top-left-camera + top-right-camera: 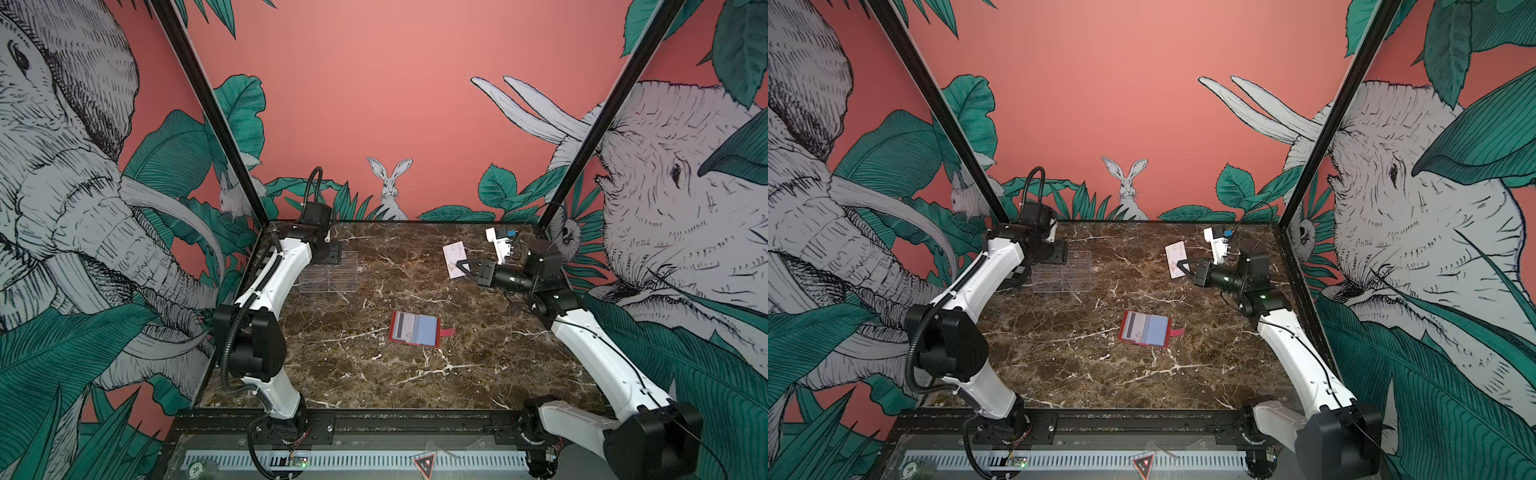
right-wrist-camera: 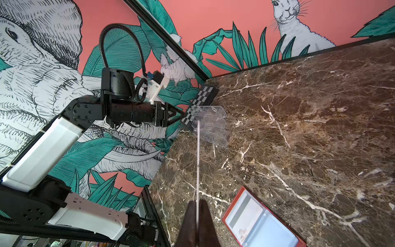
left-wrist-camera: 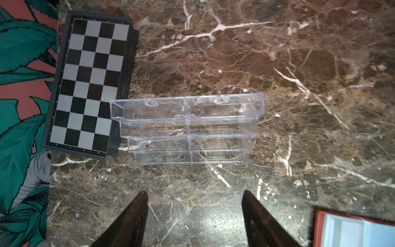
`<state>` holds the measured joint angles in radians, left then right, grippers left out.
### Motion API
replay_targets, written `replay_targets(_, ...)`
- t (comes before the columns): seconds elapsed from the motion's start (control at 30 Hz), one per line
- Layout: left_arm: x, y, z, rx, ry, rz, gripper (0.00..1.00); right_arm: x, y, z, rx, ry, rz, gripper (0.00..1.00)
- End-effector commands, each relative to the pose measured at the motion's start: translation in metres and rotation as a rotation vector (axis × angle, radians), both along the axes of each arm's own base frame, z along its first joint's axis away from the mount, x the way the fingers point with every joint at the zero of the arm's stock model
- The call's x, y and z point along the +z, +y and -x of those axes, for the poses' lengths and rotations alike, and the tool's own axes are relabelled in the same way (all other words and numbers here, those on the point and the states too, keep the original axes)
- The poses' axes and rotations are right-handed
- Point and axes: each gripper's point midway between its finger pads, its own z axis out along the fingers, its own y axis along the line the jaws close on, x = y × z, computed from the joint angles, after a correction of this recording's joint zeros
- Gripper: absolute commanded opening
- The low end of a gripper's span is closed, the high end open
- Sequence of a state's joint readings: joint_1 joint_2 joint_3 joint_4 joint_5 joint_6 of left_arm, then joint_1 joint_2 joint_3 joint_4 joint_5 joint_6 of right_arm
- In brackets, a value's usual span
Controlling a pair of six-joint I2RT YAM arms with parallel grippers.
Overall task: Take the credit cards out of the card holder
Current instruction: Pick up the storage box from the top-left of the table.
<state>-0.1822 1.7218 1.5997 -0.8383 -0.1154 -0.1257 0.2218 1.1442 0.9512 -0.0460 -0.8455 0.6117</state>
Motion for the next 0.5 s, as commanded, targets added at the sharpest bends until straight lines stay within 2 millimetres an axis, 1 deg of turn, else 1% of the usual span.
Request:
replay_targets(0.0,0.001,0.004,-0.014,-0.012,-0.014,0.051,0.67,0.012,0.002,-0.004,0.003,-0.043,0.001,0.00)
replay_targets(0.17,-0.019,0.011,-0.033,0.011,0.012,0.065,0.64,0.009,0.004,-0.007,0.010,-0.030,-0.002,0.00)
replay_targets(0.33,-0.035,0.007,-0.050,0.015,0.025,0.092,0.66,0.007,0.006,-0.010,0.006,-0.031,-0.003,0.00)
replay_targets(0.4,-0.039,0.006,-0.055,0.018,0.023,0.091,0.65,0.007,0.007,-0.011,0.009,-0.024,-0.008,0.00)
replay_targets(0.47,-0.043,0.005,-0.059,0.018,0.029,0.094,0.62,0.007,0.009,-0.010,0.014,-0.021,-0.008,0.00)
